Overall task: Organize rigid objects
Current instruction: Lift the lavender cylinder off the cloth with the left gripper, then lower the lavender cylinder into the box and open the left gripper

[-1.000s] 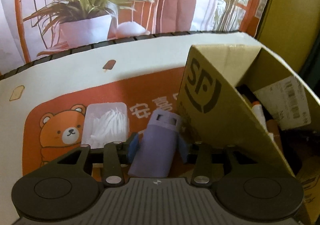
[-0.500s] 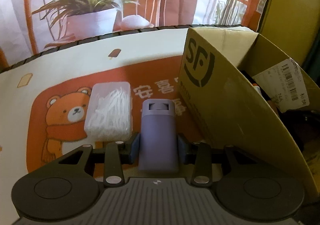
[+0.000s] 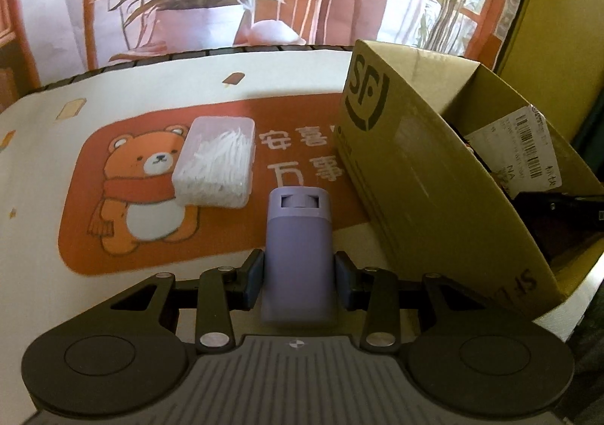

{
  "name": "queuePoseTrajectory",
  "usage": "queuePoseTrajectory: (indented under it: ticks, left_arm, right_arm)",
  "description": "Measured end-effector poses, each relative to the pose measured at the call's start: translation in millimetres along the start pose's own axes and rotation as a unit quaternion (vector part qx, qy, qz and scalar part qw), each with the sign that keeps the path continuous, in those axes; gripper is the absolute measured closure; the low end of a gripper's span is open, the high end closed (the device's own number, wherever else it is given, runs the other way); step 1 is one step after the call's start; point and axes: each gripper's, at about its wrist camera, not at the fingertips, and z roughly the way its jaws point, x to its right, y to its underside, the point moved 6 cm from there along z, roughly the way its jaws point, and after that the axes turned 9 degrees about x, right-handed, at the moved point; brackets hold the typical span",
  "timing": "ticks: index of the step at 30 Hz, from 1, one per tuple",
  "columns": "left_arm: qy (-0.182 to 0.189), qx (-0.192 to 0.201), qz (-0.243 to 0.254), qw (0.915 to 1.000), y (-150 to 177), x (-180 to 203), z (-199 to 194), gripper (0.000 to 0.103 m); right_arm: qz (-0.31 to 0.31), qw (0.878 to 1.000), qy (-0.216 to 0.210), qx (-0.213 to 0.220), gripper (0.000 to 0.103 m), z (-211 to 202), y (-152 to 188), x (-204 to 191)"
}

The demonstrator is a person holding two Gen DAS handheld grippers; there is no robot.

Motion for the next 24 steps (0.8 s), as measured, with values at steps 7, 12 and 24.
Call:
queuePoseTrajectory:
  ticks: [7, 12, 24]
  left_arm:
    - [-0.011, -0.003, -0.031, 0.9995, 9.4, -0.3, -9.8, 0.062]
    - [-0.024, -0.001, -0.051, 0.9984, 10.0, -6.1, -13.0, 0.062]
    - [-0.047, 0.043, -0.105, 0.9924, 0.4, -21.8, -28.9, 0.062]
  right_arm:
    - [0.0, 1.0, 0.0, 0.0, 0.076, 0.0, -0.1, -0.1]
    - [0.0, 1.0, 0.0, 0.0, 0.076, 0.0, -0.1, -0.1]
    - [0.0, 1.0, 0.0, 0.0, 0.076, 0.1, -0.2, -0.1]
